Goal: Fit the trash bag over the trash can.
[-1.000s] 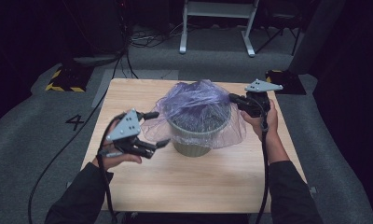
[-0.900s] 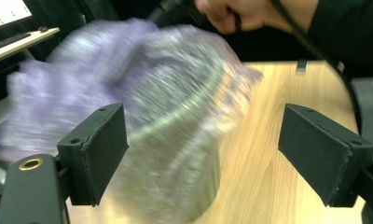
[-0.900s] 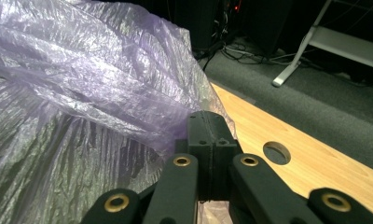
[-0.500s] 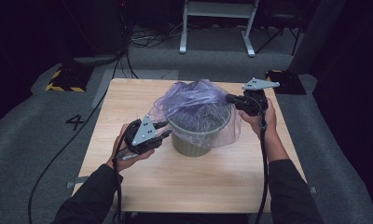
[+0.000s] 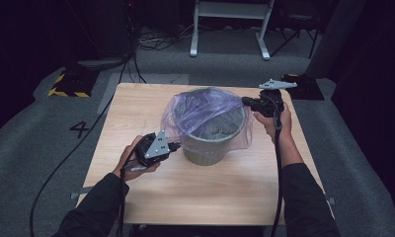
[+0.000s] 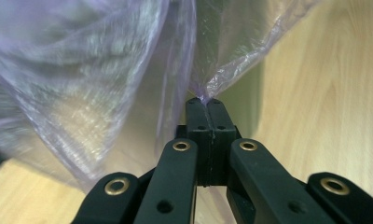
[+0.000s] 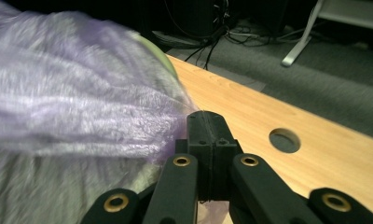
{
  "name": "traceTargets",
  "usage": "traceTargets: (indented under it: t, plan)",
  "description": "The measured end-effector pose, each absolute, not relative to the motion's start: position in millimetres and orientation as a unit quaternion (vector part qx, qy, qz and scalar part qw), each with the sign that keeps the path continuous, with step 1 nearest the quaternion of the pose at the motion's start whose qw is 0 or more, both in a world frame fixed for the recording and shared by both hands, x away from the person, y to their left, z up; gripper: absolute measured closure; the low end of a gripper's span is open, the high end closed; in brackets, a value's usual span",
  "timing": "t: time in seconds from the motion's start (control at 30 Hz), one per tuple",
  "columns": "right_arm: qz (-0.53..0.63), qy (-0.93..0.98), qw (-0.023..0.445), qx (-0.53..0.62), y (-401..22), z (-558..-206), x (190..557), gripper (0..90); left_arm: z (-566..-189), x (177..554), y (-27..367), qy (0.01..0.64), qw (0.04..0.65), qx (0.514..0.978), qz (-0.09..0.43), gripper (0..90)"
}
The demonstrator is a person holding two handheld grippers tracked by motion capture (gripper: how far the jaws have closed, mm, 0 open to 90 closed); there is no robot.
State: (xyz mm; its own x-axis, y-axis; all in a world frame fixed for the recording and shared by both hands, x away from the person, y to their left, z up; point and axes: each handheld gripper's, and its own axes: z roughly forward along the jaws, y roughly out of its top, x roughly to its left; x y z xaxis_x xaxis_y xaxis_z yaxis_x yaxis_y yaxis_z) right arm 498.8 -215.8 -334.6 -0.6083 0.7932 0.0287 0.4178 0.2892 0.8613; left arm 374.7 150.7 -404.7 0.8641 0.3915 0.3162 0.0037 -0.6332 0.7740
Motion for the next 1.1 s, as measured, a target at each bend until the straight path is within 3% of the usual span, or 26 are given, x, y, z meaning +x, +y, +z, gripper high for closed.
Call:
traceTargets:
  t: [0.57, 0.77, 0.9, 1.03, 1.1]
  plan:
    - [0.443, 0.761, 0.170, 0.443, -224, -378, 527, 90.0, -440, 371, 150, 0.109, 0.391, 0.895, 0.184, 90.0]
    - [0.443, 0.760, 0.166, 0.446, -227, -387, 526, 90.0, -445, 362, 154, 0.111, 0.415, 0.885, 0.178, 89.6]
    - [0.453, 0.756, 0.171, 0.440, -227, -383, 521, 90.0, -437, 350, 159, 0.129, 0.432, 0.874, 0.179, 48.6]
    - [0.456, 0.757, 0.180, 0.432, -226, -378, 517, 90.0, -422, 334, 169, 0.133, 0.471, 0.854, 0.175, 25.0]
    - [0.458, 0.756, 0.183, 0.431, -226, -376, 515, 90.0, -413, 325, 174, 0.130, 0.496, 0.840, 0.176, 21.7]
